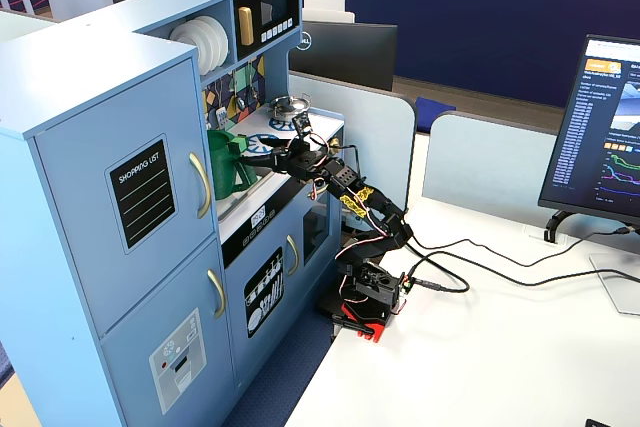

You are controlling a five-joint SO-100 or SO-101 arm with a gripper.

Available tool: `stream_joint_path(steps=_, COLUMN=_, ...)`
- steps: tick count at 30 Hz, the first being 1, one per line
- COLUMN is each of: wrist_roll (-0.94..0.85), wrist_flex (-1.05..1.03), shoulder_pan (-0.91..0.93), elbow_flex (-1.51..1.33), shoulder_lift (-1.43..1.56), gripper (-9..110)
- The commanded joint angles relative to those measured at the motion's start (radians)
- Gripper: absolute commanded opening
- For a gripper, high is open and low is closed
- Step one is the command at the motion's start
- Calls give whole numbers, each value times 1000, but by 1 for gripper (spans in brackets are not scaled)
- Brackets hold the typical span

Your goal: Take off the lid from the green recipient and place it on the counter

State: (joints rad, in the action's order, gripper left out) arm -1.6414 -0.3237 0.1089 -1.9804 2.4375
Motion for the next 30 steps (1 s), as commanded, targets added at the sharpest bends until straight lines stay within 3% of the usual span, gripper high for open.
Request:
stream_joint_path(steps=1, wrist_roll=6, wrist_flex=35, shoulder_pan=-17, elbow_flex=98, shoulder_lift=-37, gripper=41)
stream_joint_path(steps=25, wrist_roll=-20, wrist_flex=55, shoulder_pan=-40, elbow_flex=298, shoulder_lift=-265, gripper=39)
stream_joint_path(steps=30, wrist_roll=-5, wrist_flex=58, shoulder_pan=-40, elbow_flex=295, shoulder_lift=-267, gripper=32)
